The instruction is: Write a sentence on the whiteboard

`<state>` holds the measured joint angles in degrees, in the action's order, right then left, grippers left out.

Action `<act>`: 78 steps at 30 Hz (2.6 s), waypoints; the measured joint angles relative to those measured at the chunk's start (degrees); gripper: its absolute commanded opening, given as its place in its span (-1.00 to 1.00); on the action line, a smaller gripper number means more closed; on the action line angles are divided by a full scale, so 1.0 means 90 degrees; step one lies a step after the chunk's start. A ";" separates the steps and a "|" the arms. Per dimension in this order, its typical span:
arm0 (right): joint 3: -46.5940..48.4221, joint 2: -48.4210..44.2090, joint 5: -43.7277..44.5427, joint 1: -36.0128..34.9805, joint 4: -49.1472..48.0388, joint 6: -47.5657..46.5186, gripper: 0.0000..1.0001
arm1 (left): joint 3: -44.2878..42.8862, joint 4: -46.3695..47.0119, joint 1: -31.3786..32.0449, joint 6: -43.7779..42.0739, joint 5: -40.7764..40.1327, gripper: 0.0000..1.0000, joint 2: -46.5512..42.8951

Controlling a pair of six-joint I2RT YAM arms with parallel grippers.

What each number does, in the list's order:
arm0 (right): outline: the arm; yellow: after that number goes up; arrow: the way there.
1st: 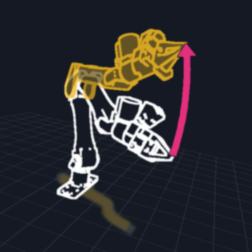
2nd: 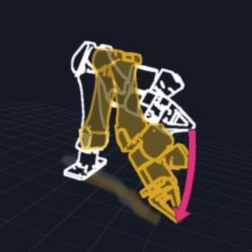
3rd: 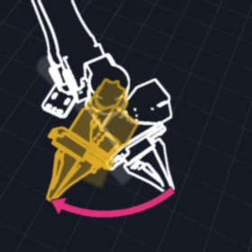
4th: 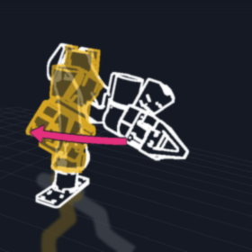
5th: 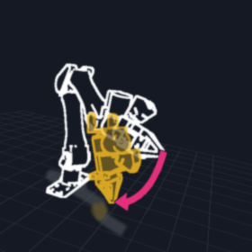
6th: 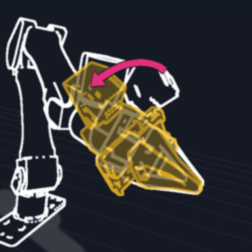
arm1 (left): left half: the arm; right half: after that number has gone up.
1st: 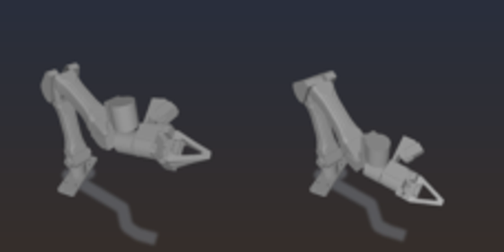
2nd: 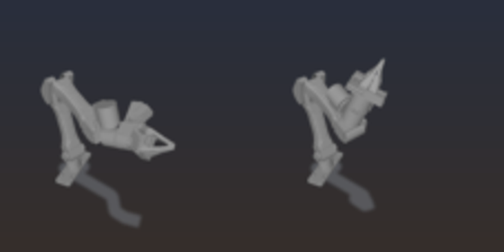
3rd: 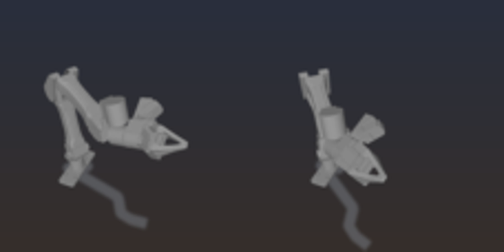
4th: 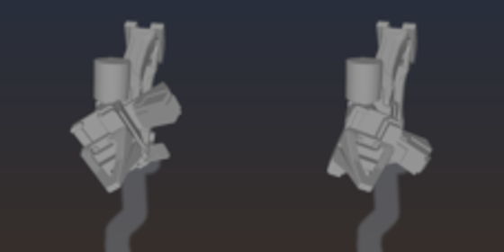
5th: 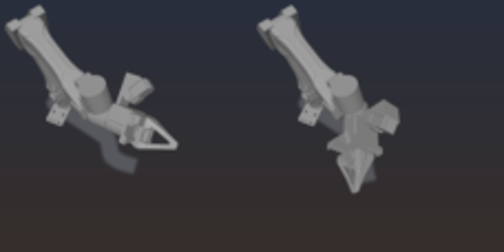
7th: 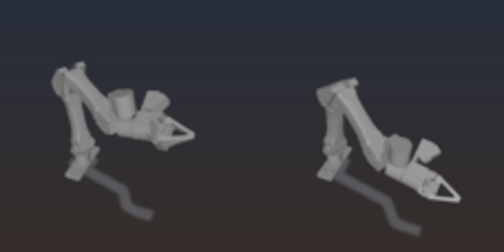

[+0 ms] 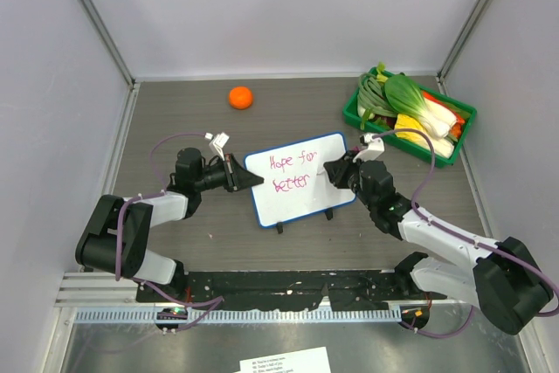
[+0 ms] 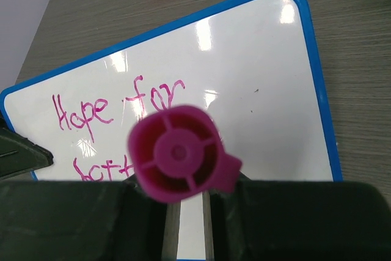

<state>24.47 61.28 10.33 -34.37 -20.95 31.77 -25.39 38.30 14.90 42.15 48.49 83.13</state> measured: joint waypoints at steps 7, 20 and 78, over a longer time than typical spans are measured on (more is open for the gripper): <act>0.0000 -0.0041 -0.0121 0.0000 0.0146 -0.0002 -0.99 | 0.0000 0.0002 0.0000 0.0000 0.0000 -1.00 0.0000; -0.0068 -0.0202 -0.0036 -0.0002 0.0396 -0.0015 -0.99 | 0.0000 0.0002 0.0005 -0.0005 -0.0002 -1.00 0.0002; -0.0044 -0.0270 0.0291 0.0000 0.0546 0.0019 -0.99 | -0.0017 -0.0027 0.0012 -0.0012 -0.0005 -1.00 0.0000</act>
<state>24.08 58.85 12.95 -34.37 -16.03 31.94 -25.54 38.06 15.00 42.04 48.45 83.13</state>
